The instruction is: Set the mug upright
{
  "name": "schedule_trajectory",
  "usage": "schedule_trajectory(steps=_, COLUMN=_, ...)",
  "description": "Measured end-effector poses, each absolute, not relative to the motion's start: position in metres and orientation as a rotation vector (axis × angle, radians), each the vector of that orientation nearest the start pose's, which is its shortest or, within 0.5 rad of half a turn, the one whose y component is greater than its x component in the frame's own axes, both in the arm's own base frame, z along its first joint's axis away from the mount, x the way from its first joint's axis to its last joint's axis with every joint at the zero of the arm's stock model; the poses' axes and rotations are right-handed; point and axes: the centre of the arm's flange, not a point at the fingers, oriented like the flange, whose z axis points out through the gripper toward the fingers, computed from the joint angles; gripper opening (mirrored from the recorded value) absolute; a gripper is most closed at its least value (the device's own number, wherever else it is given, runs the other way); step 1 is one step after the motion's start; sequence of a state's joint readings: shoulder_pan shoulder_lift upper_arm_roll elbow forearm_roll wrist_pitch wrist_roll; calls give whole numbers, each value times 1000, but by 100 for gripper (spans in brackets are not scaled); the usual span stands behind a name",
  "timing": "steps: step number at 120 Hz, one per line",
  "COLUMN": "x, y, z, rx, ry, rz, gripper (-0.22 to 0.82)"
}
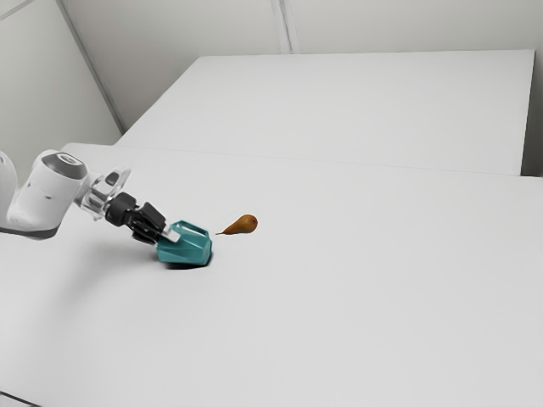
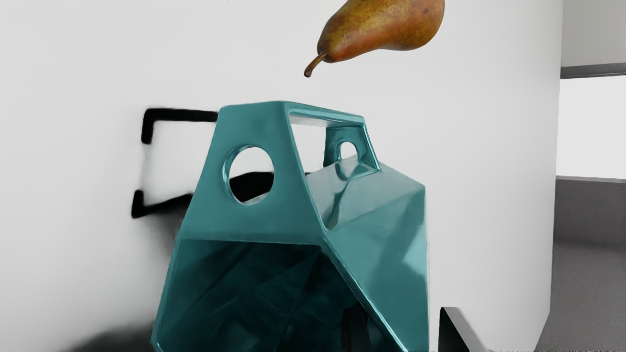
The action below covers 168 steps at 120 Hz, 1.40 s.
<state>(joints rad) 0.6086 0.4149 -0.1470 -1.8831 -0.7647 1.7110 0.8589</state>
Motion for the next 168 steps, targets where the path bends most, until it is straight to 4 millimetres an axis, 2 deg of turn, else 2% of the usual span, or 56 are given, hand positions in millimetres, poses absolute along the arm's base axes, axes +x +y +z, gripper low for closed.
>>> schedule_trajectory(steps=21, x=544, y=200, z=286, rx=2192, ry=-93, rz=44, gripper=-10)
schedule_trajectory(steps=48, x=548, y=194, z=292, rx=2195, ry=-141, rz=65, gripper=-15)
schedule_trajectory(steps=56, x=550, y=190, z=301, rx=2209, ry=-166, rz=77, gripper=-16)
schedule_trajectory(steps=69, x=555, y=177, z=328, rx=2272, ry=-243, rz=110, gripper=-17)
schedule_trajectory(steps=92, x=553, y=133, z=379, rx=2470, ry=-446, rz=115, gripper=-17)
schedule_trajectory(steps=119, x=543, y=80, z=404, rx=2693, ry=-611, rz=55, gripper=-18)
schedule_trajectory(steps=148, x=536, y=13, z=413, rx=2866, ry=-709, rz=-29, gripper=-18)
schedule_trajectory(steps=168, x=522, y=-29, z=399, rx=2933, ry=-722, rz=-89, gripper=-18)
